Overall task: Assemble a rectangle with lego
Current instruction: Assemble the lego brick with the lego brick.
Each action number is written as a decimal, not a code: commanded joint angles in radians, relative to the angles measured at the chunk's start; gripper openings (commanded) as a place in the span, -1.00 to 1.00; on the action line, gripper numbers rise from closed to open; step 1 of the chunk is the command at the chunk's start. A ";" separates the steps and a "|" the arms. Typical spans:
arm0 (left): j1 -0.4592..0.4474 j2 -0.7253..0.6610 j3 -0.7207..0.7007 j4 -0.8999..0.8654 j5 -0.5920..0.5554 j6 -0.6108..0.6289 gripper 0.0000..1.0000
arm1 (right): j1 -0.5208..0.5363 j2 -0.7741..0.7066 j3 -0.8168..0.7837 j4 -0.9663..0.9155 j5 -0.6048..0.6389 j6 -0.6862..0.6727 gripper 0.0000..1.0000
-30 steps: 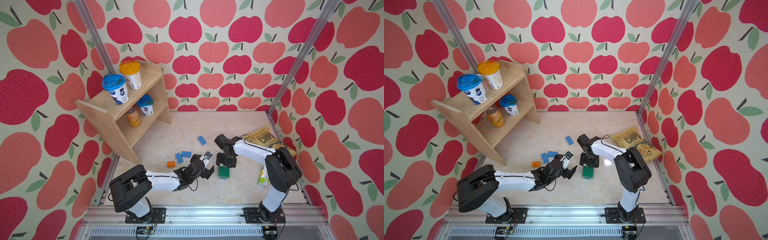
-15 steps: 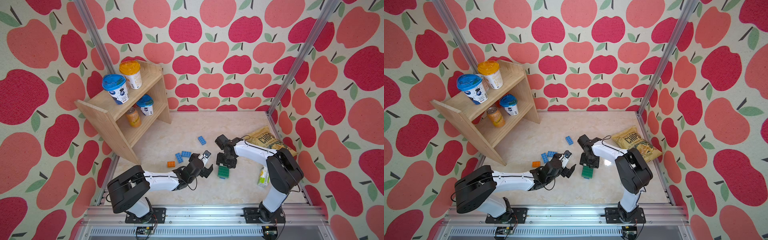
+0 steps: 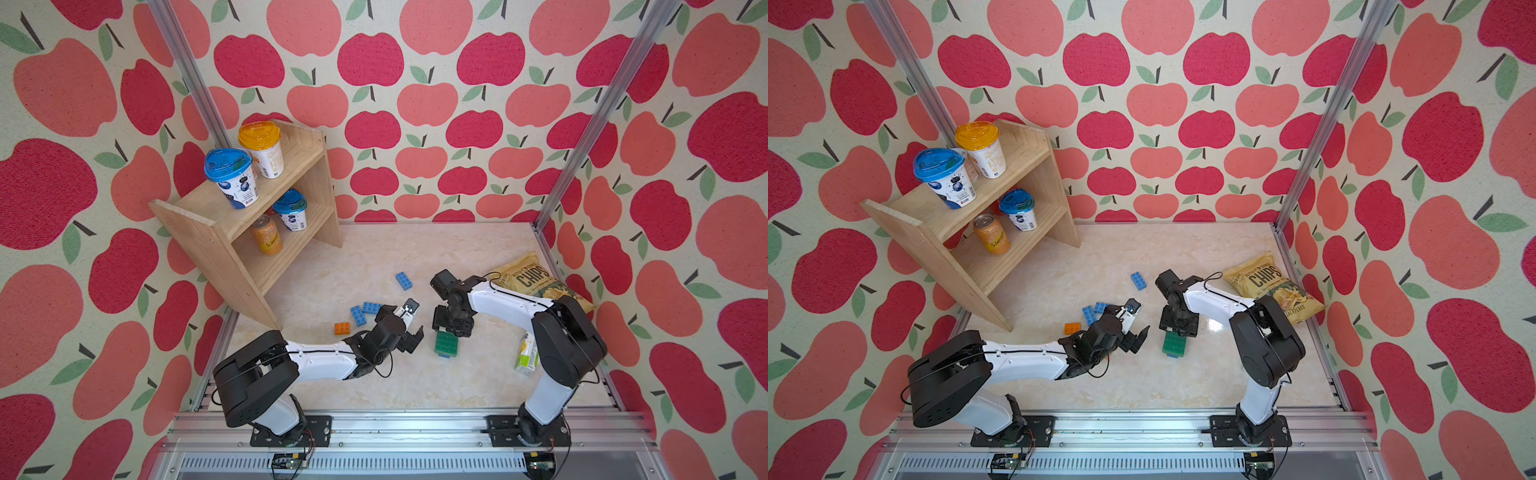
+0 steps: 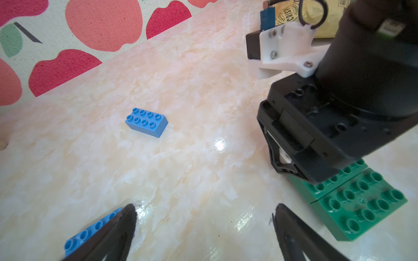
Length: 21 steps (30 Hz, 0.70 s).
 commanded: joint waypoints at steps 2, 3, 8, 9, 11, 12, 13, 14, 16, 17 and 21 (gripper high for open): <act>0.009 -0.030 0.001 -0.023 -0.035 -0.017 0.95 | -0.036 0.177 -0.070 0.045 0.000 -0.093 -0.54; 0.012 -0.030 0.001 -0.024 -0.038 -0.016 0.95 | -0.045 0.180 -0.057 0.038 0.012 -0.114 -0.54; 0.019 -0.031 0.004 -0.024 -0.046 -0.014 0.95 | -0.110 0.185 -0.013 0.046 0.030 -0.213 -0.56; 0.019 -0.032 0.005 -0.026 -0.047 -0.013 0.95 | -0.122 0.183 -0.002 0.045 0.035 -0.232 -0.56; 0.021 -0.034 0.007 -0.029 -0.054 -0.011 0.95 | -0.140 0.182 0.025 0.044 0.047 -0.274 -0.55; 0.022 -0.035 0.008 -0.031 -0.056 -0.011 0.95 | -0.148 0.183 0.043 0.043 0.056 -0.297 -0.55; 0.022 -0.035 0.010 -0.032 -0.057 -0.010 0.95 | -0.155 0.186 0.058 0.041 0.064 -0.318 -0.55; 0.024 -0.035 0.011 -0.032 -0.059 -0.009 0.95 | -0.163 0.190 0.077 0.041 0.074 -0.342 -0.54; 0.026 -0.033 0.013 -0.035 -0.062 -0.008 0.95 | -0.177 0.202 0.111 0.045 0.082 -0.391 -0.54; 0.027 -0.031 0.016 -0.038 -0.063 -0.008 0.95 | -0.188 0.211 0.131 0.043 0.088 -0.413 -0.53; 0.030 -0.032 0.025 -0.047 -0.066 0.001 0.95 | -0.224 0.247 0.206 0.025 0.106 -0.453 -0.51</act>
